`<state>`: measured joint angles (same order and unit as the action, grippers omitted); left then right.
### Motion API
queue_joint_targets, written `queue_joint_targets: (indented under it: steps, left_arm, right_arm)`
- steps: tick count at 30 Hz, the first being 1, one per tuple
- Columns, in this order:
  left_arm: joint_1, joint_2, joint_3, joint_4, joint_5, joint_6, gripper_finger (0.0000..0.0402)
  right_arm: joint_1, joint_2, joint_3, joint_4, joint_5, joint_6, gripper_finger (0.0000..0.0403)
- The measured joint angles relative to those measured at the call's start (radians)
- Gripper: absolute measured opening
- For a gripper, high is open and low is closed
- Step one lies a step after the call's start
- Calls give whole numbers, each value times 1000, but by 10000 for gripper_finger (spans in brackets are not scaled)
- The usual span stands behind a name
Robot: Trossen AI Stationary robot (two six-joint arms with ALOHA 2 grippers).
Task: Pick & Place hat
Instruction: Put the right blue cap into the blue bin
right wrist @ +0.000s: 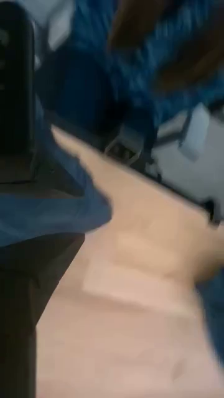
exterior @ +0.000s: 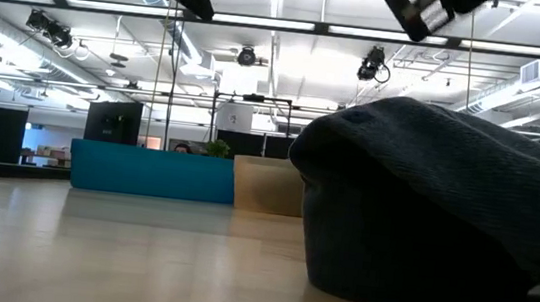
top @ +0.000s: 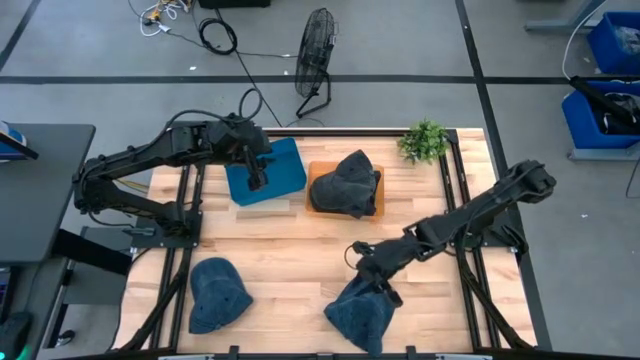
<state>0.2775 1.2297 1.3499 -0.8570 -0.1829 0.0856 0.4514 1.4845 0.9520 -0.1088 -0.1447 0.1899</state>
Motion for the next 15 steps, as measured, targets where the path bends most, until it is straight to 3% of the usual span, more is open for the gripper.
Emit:
queue_joint_targets:
  steps: [8,15]
  left_arm:
    - [0,0,0,20,0,-31,115]
    - [0,0,0,31,0,-49,115]
  right_arm:
    - [74,1,-193,258,143,173,105]
    - [129,1,-215,311,241,176,105]
